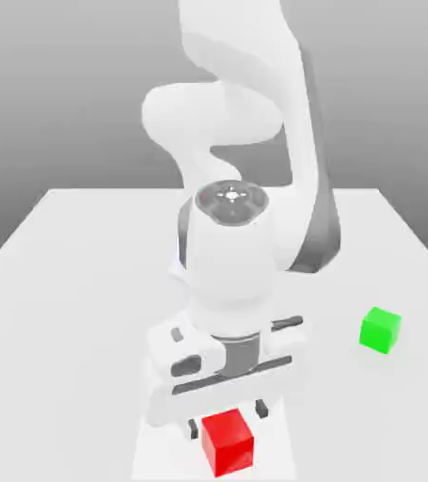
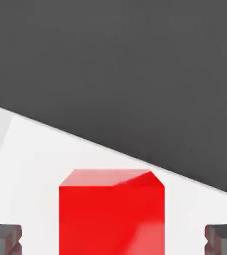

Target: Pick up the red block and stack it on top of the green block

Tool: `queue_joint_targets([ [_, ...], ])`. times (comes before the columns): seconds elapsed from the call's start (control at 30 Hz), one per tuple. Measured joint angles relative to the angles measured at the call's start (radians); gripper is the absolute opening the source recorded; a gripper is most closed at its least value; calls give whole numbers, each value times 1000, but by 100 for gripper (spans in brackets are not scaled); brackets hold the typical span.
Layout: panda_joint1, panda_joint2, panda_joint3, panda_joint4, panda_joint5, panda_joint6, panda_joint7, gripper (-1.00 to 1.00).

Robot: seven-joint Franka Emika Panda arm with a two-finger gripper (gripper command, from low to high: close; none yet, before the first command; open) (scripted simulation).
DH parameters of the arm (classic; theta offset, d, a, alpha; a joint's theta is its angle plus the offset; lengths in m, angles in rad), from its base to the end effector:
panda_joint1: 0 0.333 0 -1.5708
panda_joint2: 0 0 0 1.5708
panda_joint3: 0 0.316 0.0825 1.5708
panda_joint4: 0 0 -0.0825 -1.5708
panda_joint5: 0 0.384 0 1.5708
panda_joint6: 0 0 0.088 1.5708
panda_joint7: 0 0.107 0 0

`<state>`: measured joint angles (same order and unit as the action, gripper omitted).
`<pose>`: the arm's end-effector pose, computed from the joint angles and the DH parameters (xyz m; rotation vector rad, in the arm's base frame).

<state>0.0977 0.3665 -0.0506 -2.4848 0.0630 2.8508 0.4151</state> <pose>0.4669 0.0168 0.1473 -3.0709 0.6626 -0.0007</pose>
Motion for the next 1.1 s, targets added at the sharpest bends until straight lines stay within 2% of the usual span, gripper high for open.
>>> queue_joint_targets([
  [0.23,-1,-3,1,-1,-2,-3,1,-100],
  [0.43,29,-189,10,-44,-25,-147,13,-100],
  [0.53,107,-268,108,-109,3,-160,-24,-100],
  [0.6,207,-320,167,-154,26,-166,-53,-100],
  [0.7,367,-398,216,-223,50,-173,-89,-100],
  [0.87,510,-524,318,-338,54,-181,-124,-100],
  [0.97,519,-469,346,-355,10,-111,-99,-100],
  [1.1,520,-331,321,-352,-111,20,-14,-100],
])
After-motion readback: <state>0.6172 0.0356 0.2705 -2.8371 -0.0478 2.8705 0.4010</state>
